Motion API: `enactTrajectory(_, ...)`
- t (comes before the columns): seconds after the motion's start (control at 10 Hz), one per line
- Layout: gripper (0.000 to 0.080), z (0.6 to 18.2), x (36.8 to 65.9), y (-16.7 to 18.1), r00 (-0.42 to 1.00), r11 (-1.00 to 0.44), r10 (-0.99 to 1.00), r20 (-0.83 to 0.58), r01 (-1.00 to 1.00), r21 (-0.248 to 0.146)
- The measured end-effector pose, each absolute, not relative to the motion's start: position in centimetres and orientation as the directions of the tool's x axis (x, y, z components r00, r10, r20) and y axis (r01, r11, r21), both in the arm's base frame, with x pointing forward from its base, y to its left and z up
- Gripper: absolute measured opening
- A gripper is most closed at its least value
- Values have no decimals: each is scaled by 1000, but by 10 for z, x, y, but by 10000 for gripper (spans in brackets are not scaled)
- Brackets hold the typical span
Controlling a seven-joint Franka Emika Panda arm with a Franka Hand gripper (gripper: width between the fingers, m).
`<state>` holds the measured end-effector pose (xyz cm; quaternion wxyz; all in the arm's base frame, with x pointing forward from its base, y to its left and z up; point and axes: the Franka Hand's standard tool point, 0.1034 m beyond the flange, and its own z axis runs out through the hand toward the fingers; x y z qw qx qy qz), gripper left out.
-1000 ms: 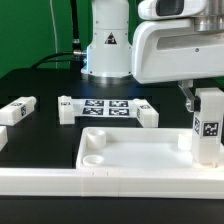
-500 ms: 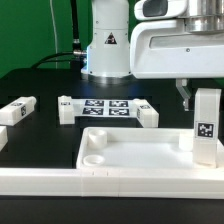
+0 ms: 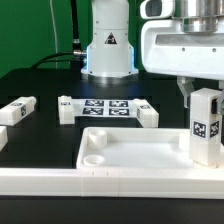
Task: Assemble desk
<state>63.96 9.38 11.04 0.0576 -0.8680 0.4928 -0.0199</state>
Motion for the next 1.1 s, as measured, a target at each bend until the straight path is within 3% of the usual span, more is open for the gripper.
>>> enactTrajectory(0.2, 291, 110, 638, 95, 389, -382, -920, -47, -917, -115)
enactTrajectory(0.5, 291, 110, 638, 96, 380, -373, -924, -50, -921, -114)
enactTrajectory(0.6, 470, 110, 638, 96, 421, -414, -906, -45, -903, -115)
enactTrajectory(0.7, 588, 110, 636, 97, 475, -469, -879, -48, -878, -99)
enactTrajectory(1.1, 646, 113, 637, 102, 784, -779, -621, -12, -619, -105)
